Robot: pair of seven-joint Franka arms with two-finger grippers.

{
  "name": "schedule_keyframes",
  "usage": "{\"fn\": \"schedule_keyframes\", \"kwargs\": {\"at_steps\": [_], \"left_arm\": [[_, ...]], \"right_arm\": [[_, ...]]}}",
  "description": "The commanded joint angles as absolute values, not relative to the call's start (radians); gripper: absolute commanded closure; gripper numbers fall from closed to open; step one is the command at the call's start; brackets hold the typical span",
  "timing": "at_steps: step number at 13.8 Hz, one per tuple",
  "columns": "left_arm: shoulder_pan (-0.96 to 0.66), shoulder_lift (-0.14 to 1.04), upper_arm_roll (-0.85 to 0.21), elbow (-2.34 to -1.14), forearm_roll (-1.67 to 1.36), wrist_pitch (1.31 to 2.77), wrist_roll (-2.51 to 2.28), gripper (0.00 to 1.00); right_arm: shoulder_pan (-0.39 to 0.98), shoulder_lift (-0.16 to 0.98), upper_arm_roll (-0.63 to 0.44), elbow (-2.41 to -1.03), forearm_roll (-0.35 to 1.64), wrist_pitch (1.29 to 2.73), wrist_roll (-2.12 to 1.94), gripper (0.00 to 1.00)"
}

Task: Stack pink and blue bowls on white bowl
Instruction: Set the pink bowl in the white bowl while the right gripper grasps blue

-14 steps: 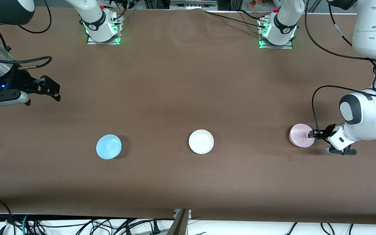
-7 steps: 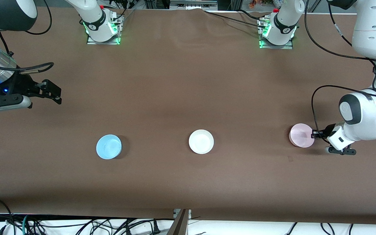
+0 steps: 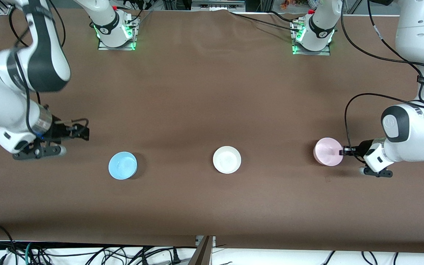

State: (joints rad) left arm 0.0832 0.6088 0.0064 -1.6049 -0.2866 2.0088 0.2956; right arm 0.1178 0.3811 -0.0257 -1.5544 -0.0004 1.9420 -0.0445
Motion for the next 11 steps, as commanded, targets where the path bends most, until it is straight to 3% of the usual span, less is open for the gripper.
{"fn": "schedule_keyframes", "kwargs": {"at_steps": [1,4,9,10,11], "left_arm": [[0.029,0.591,-0.041,-1.548,-0.308,1.973,0.174,1.00],[-0.113,0.604,-0.049,-1.494,-0.307,1.979,-0.070,1.00],[-0.322,0.661,-0.049,-1.425,-0.304,2.038,-0.311,1.00],[-0.356,0.681,-0.048,-1.411,-0.302,2.068,-0.342,1.00],[-0.377,0.702,-0.049,-1.396,-0.304,2.103,-0.365,1.00]], "right_arm": [[0.101,0.451,-0.018,-1.534,0.000,2.031,-0.058,0.00],[0.109,0.582,-0.017,-1.537,0.014,2.196,-0.040,0.00],[0.124,0.682,-0.012,-1.545,0.026,2.273,-0.035,0.00],[0.124,0.701,-0.011,-1.546,0.026,2.287,-0.032,0.02],[0.126,0.716,-0.011,-1.549,0.026,2.296,-0.019,0.10]]}}
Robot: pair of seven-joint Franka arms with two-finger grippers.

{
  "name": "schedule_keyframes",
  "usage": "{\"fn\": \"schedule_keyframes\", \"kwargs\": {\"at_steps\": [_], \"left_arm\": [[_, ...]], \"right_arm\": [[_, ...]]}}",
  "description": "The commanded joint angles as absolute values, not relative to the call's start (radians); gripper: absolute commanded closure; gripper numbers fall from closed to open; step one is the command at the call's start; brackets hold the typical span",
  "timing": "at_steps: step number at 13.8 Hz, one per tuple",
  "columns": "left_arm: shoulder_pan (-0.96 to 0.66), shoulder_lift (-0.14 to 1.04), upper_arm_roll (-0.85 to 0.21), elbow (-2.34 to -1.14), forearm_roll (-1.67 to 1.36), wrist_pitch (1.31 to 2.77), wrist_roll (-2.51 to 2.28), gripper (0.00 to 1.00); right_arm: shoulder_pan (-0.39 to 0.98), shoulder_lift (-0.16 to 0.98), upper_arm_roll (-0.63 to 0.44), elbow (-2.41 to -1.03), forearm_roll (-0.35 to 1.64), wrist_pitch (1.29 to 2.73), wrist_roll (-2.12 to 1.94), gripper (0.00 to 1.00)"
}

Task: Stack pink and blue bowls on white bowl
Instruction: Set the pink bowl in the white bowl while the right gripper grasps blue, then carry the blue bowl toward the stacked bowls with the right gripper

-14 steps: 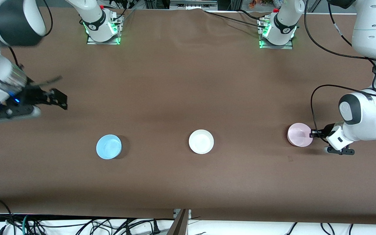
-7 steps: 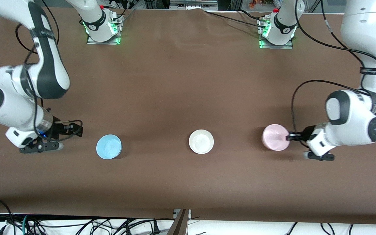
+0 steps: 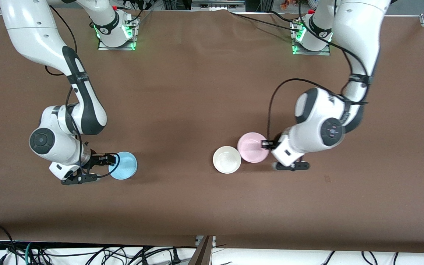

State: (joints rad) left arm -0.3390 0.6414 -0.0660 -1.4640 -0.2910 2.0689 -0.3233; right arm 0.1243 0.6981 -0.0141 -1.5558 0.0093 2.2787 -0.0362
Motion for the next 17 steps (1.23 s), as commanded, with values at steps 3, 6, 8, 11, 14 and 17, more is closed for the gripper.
{"fn": "schedule_keyframes", "kwargs": {"at_steps": [3,6,8,11,14,17], "left_arm": [[-0.420,0.745,-0.049,-1.370,-0.308,2.180,-0.416,1.00],[-0.448,0.796,-0.049,-1.333,-0.308,2.226,-0.440,1.00],[-0.457,0.814,-0.049,-1.310,-0.308,2.229,-0.463,1.00],[-0.459,0.825,-0.049,-1.310,-0.307,2.230,-0.460,1.00],[-0.457,0.827,-0.049,-1.313,-0.302,2.229,-0.451,1.00],[-0.446,0.822,-0.048,-1.318,-0.299,2.227,-0.448,1.00]], "right_arm": [[0.129,0.721,-0.009,-1.563,0.026,2.299,-0.005,0.52],[0.129,0.735,-0.009,-1.565,0.026,2.298,0.038,0.83],[0.129,0.735,-0.009,-1.560,0.026,2.293,0.060,1.00],[0.132,0.726,-0.003,-1.551,0.026,2.286,0.051,1.00],[0.146,0.686,0.020,-1.523,0.055,2.229,0.103,1.00],[0.187,0.676,0.046,-1.407,0.060,2.096,0.228,1.00]]}}
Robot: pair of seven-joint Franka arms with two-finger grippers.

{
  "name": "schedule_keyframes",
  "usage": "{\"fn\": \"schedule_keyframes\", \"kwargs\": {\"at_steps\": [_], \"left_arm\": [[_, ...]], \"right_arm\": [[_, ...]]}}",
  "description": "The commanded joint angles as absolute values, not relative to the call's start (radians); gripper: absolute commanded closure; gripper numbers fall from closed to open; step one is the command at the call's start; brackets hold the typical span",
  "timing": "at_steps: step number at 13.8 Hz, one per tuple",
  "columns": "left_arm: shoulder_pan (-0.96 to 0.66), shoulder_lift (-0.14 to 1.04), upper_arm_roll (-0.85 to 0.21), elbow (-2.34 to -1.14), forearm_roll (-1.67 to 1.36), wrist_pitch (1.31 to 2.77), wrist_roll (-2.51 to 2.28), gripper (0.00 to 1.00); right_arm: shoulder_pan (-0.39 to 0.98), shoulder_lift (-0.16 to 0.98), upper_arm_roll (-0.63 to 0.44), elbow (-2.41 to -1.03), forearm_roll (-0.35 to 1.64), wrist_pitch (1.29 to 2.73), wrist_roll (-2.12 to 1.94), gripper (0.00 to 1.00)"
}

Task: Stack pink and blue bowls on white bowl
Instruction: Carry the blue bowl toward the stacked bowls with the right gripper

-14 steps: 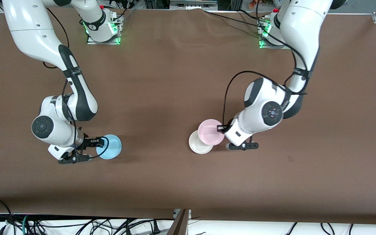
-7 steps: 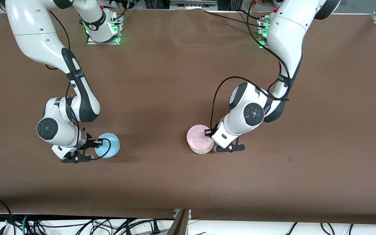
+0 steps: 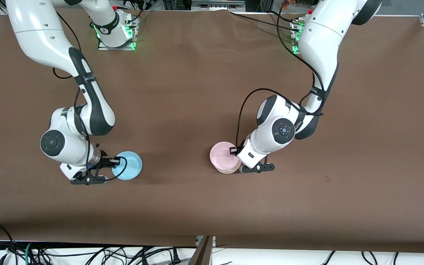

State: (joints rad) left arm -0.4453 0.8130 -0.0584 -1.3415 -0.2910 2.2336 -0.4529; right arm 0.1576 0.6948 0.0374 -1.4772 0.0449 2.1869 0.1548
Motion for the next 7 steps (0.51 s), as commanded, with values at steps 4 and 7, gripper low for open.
{"fn": "schedule_keyframes", "kwargs": {"at_steps": [4,7], "left_arm": [[-0.443,0.824,-0.048,-1.324,-0.298,2.227,-0.431,1.00],[-0.445,0.830,-0.048,-1.328,-0.298,2.227,-0.430,1.00]], "right_arm": [[0.248,0.687,0.044,-1.361,0.055,2.065,0.331,1.00],[0.259,0.689,0.044,-1.362,0.057,2.066,0.356,1.00]]}}
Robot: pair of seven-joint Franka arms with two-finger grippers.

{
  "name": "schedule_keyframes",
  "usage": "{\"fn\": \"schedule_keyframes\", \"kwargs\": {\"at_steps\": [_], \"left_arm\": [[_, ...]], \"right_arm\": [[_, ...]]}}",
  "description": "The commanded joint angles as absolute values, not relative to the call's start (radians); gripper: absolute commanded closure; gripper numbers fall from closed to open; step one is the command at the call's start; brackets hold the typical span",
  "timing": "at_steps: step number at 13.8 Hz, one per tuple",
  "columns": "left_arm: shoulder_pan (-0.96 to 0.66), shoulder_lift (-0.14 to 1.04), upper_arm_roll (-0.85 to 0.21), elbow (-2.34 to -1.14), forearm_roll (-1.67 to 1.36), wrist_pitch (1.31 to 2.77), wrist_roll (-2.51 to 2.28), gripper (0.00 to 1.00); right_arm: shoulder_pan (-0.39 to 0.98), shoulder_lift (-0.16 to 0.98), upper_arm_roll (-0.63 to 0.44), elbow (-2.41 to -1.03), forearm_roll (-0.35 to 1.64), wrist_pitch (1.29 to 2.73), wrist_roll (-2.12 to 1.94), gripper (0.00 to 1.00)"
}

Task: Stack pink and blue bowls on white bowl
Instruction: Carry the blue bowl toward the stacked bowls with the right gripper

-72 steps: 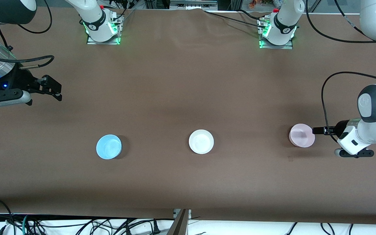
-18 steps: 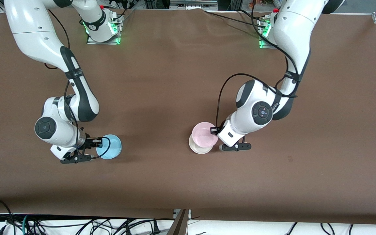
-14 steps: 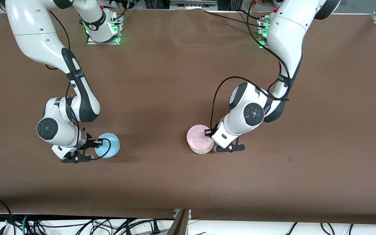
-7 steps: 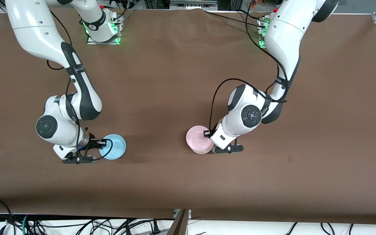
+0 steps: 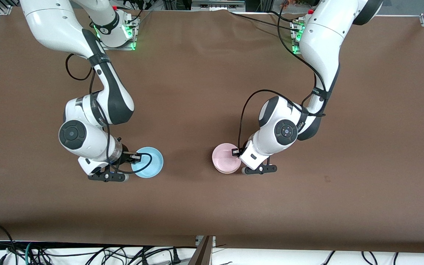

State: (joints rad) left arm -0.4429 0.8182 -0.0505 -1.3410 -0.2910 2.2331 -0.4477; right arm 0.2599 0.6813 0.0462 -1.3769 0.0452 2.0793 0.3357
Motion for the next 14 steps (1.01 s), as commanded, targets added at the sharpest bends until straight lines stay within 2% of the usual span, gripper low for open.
{"fn": "schedule_keyframes", "kwargs": {"at_steps": [1,9,10,11,12,14], "left_arm": [[-0.445,0.834,-0.048,-1.328,-0.299,2.227,-0.430,1.00],[-0.456,0.850,-0.048,-1.327,-0.304,2.229,-0.445,1.00],[-0.456,0.850,-0.048,-1.327,-0.304,2.229,-0.449,0.82],[-0.456,0.850,-0.048,-1.327,-0.304,2.229,-0.456,0.59],[-0.454,0.848,-0.048,-1.324,-0.305,2.229,-0.469,0.42],[-0.446,0.838,-0.048,-1.322,-0.308,2.223,-0.494,0.17]], "right_arm": [[0.268,0.687,0.044,-1.362,0.054,2.065,0.373,1.00],[0.304,0.689,0.043,-1.362,0.054,2.062,0.425,1.00],[0.316,0.689,0.043,-1.361,0.052,2.062,0.458,1.00],[0.330,0.689,0.043,-1.361,0.052,2.062,0.495,1.00],[0.348,0.689,0.043,-1.361,0.052,2.068,0.524,1.00],[0.374,0.693,0.044,-1.339,0.055,2.072,0.580,1.00]]}}
